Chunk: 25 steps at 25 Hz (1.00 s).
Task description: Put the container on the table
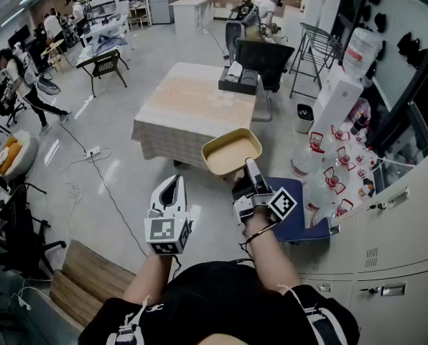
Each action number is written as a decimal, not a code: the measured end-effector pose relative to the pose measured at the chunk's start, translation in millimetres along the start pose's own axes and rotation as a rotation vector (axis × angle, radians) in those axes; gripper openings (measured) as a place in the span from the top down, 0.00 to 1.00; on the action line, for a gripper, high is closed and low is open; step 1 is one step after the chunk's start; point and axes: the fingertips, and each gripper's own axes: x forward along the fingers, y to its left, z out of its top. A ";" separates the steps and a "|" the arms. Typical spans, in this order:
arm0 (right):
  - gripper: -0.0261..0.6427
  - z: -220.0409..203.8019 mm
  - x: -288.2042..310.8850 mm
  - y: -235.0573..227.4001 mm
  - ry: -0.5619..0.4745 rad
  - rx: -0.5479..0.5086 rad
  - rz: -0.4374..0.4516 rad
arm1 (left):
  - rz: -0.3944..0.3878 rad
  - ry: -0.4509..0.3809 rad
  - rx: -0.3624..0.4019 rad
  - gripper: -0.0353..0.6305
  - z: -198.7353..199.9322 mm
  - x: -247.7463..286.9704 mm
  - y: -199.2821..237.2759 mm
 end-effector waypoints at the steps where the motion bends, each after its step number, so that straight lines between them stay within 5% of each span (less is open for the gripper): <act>1: 0.63 0.6 -1.5 -0.4 0.002 0.002 -0.003 | 0.002 0.005 0.002 0.93 -0.2 -1.0 -1.5; 13: 0.63 -22.2 1.7 -10.5 0.009 0.013 -0.042 | 0.003 0.026 -0.014 0.93 -6.5 -11.1 14.8; 25: 0.63 -87.5 29.4 -20.5 -0.024 0.014 -0.046 | -0.044 0.069 -0.013 0.93 -15.3 -31.4 84.3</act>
